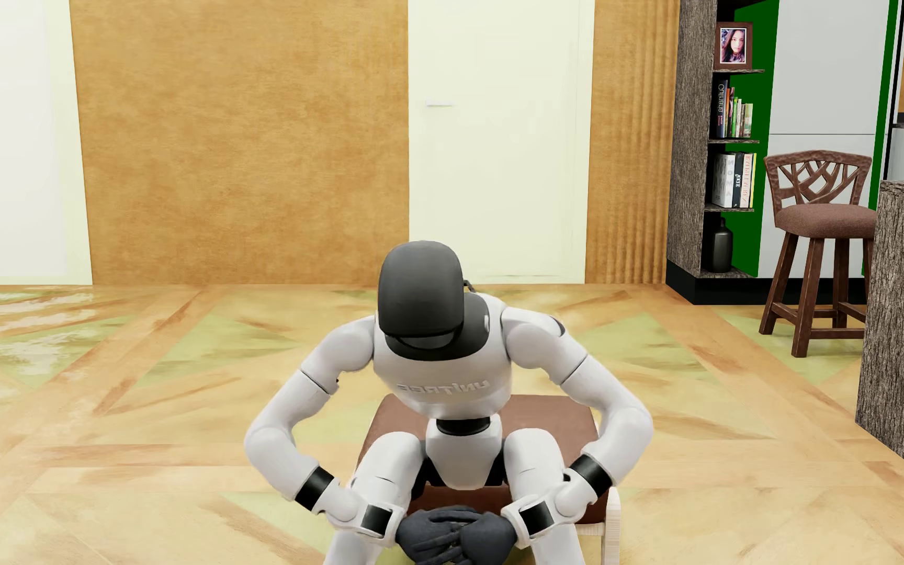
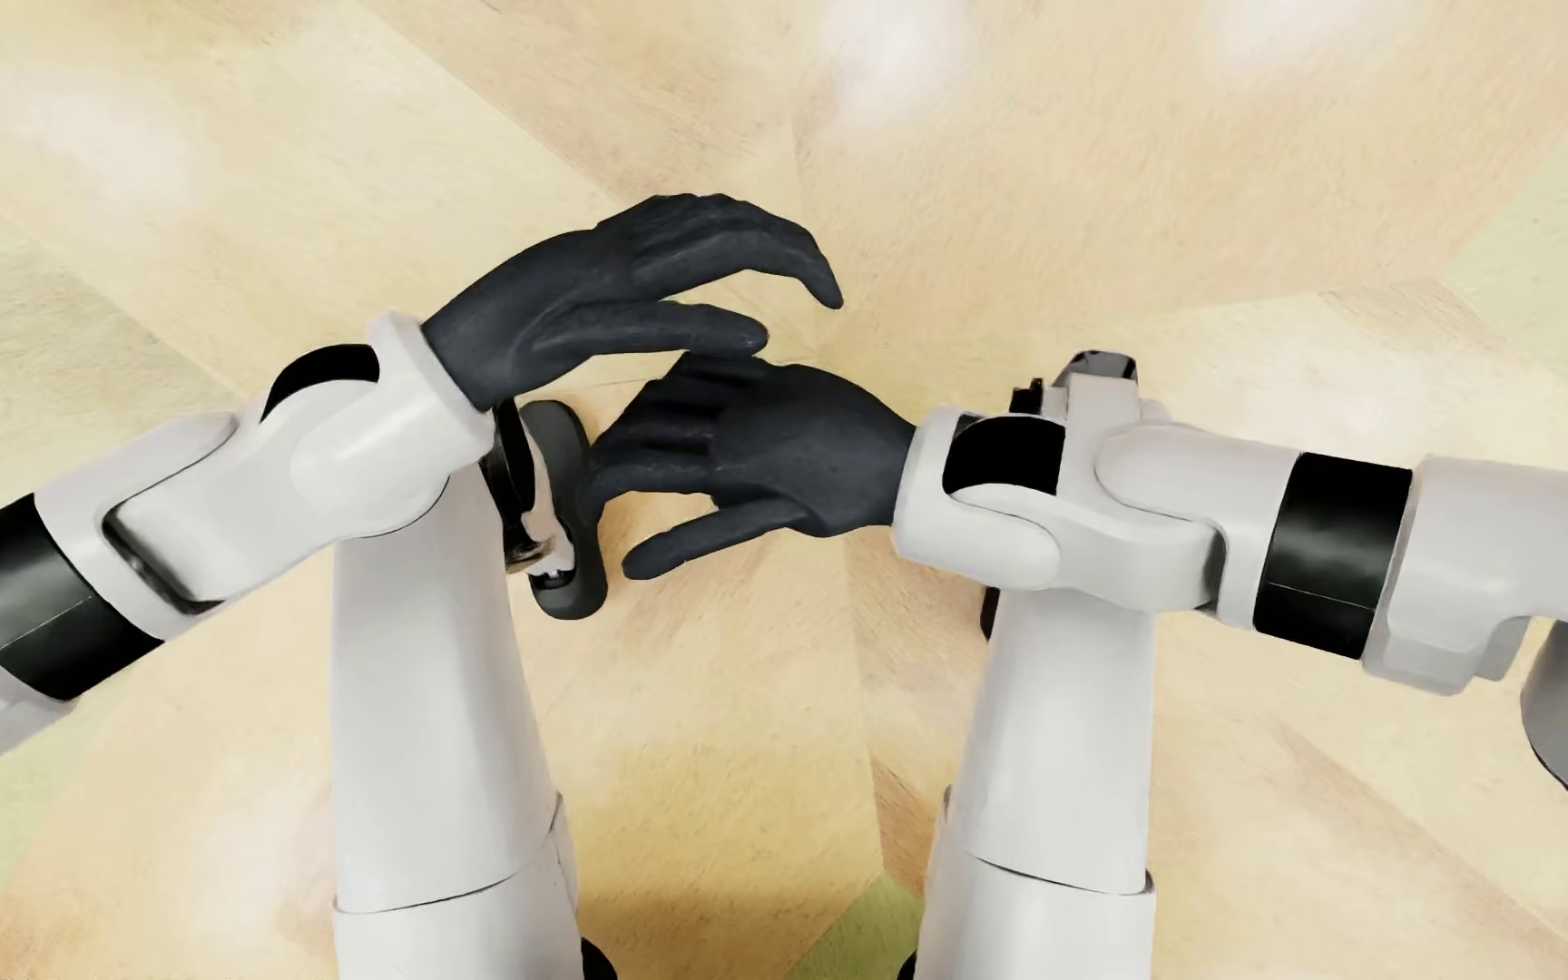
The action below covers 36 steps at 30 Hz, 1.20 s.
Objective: Sit down on the chair
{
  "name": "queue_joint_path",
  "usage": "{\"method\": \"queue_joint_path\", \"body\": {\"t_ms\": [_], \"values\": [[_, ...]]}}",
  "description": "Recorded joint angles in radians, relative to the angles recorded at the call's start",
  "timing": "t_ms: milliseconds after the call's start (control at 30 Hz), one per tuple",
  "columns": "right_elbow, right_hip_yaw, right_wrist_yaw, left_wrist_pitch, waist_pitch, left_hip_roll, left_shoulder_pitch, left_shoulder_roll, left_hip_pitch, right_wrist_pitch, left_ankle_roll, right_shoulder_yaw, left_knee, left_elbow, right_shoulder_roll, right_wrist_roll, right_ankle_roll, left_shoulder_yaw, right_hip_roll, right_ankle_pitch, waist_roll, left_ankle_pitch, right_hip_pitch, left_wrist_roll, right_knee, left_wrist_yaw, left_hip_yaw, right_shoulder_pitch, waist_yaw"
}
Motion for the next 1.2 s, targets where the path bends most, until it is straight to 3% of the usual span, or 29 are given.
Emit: {"method": "queue_joint_path", "body": {"t_ms": [167,300,433,533,567,633,700,733,767,800,867,933,967,1000,1033,1067,1133,1200], "values": [[-0.16,0.034,-0.134,-0.047,0.05,0.007,0.049,0.105,-0.147,-0.019,-0.008,-0.004,0.182,-0.2,-0.13,0.011,0.02,0.074,0.009,0.014,-0.009,0.012,-0.134,-0.035,0.173,0.112,-0.045,-0.019,0.003],[-0.138,0.045,-0.123,-0.04,0.045,0.008,0.157,0.081,-0.126,-0.011,-0.001,-0.134,0.22,-0.192,-0.134,-0.014,0.025,0.16,0.004,0.063,-0.008,0.09,-0.116,-0.015,0.22,0.108,-0.049,0.119,0.0],[0.014,0.041,0.041,0.01,-0.016,0.003,0.32,-0.069,-0.012,0.003,0.014,-0.37,0.206,-0.031,-0.025,-0.069,0.005,0.284,0.003,0.107,-0.008,0.127,-0.01,0.067,0.211,-0.031,-0.035,0.373,0.002],[0.205,0.031,0.169,0.024,-0.082,0.0,0.493,-0.262,0.094,-0.003,0.031,-0.605,0.214,0.148,0.138,-0.133,-0.008,0.425,-0.004,0.098,0.003,0.128,0.106,0.162,0.221,-0.077,-0.027,0.599,0.002],[0.266,0.027,0.173,0.032,-0.106,-0.003,0.549,-0.324,0.12,0.008,0.036,-0.689,0.212,0.207,0.192,-0.141,-0.01,0.474,-0.009,0.097,0.003,0.131,0.134,0.172,0.219,-0.055,-0.025,0.678,0.002],[0.369,0.021,0.076,0.035,-0.144,-0.008,0.642,-0.432,0.161,0.04,0.041,-0.842,0.2,0.324,0.285,-0.109,-0.015,0.57,-0.009,0.103,0.0,0.137,0.173,0.143,0.21,0.031,-0.023,0.822,0.003],[0.472,0.016,-0.028,0.055,-0.168,-0.021,0.712,-0.522,0.193,0.089,0.055,-0.957,0.189,0.455,0.361,-0.03,-0.02,0.634,-0.009,0.114,0.002,0.145,0.201,0.086,0.201,0.137,-0.021,0.936,0.006],[0.544,0.016,-0.045,0.073,-0.177,-0.027,0.741,-0.558,0.209,0.118,0.062,-0.999,0.186,0.54,0.398,0.017,-0.018,0.655,-0.009,0.12,0.006,0.15,0.218,0.047,0.196,0.164,-0.021,0.975,0.008],[0.639,0.007,-0.027,0.103,-0.185,-0.039,0.764,-0.585,0.23,0.147,0.072,-1.04,0.182,0.641,0.434,0.073,-0.029,0.672,-0.012,0.123,0.006,0.151,0.233,0.026,0.193,0.149,-0.015,1.001,0.005],[0.752,0.006,0.025,0.144,-0.192,-0.041,0.777,-0.599,0.246,0.181,0.083,-1.07,0.18,0.76,0.462,0.13,-0.023,0.683,-0.01,0.127,0.01,0.151,0.25,0.017,0.189,0.089,-0.015,1.009,0.006],[0.99,-0.002,0.156,0.223,-0.206,-0.043,0.783,-0.603,0.279,0.25,0.106,-1.103,0.182,1.027,0.488,0.163,-0.02,0.666,-0.009,0.129,0.015,0.148,0.283,0.064,0.184,-0.093,-0.007,1.027,0.007],[1.174,-0.01,0.287,0.237,-0.22,-0.047,0.78,-0.613,0.303,0.265,0.122,-1.109,0.184,1.247,0.487,0.096,-0.019,0.603,-0.01,0.129,0.021,0.144,0.309,0.234,0.182,-0.29,-0.002,1.072,0.009],[1.225,-0.013,0.37,0.222,-0.229,-0.052,0.799,-0.634,0.31,0.26,0.126,-1.114,0.185,1.294,0.487,0.021,-0.019,0.564,-0.016,0.128,0.025,0.144,0.319,0.348,0.18,-0.369,0.0,1.11,0.009],[1.238,-0.013,0.444,0.211,-0.236,-0.05,0.83,-0.655,0.314,0.241,0.128,-1.119,0.185,1.319,0.488,-0.053,-0.02,0.556,-0.015,0.128,0.027,0.143,0.324,0.417,0.179,-0.413,0.001,1.155,0.008],[1.234,-0.014,0.503,0.213,-0.244,-0.048,0.874,-0.671,0.318,0.221,0.126,-1.137,0.185,1.328,0.49,-0.091,-0.023,0.575,-0.014,0.128,0.028,0.143,0.329,0.428,0.178,-0.43,0.002,1.207,0.008],[1.223,-0.014,0.52,0.218,-0.251,-0.046,0.917,-0.684,0.32,0.204,0.124,-1.158,0.185,1.33,0.497,-0.115,-0.023,0.604,-0.015,0.127,0.031,0.143,0.331,0.403,0.177,-0.406,0.002,1.261,0.009],[1.193,-0.014,0.54,0.216,-0.265,-0.047,0.989,-0.69,0.323,0.194,0.116,-1.212,0.182,1.291,0.523,-0.094,-0.024,0.648,-0.021,0.126,0.031,0.145,0.334,0.335,0.179,-0.396,0.003,1.36,0.009],[1.172,-0.013,0.533,0.199,-0.267,-0.046,1.015,-0.696,0.335,0.185,0.107,-1.23,0.177,1.229,0.553,-0.099,-0.027,0.659,-0.026,0.124,0.029,0.147,0.343,0.325,0.18,-0.403,0.005,1.41,0.01]]}}
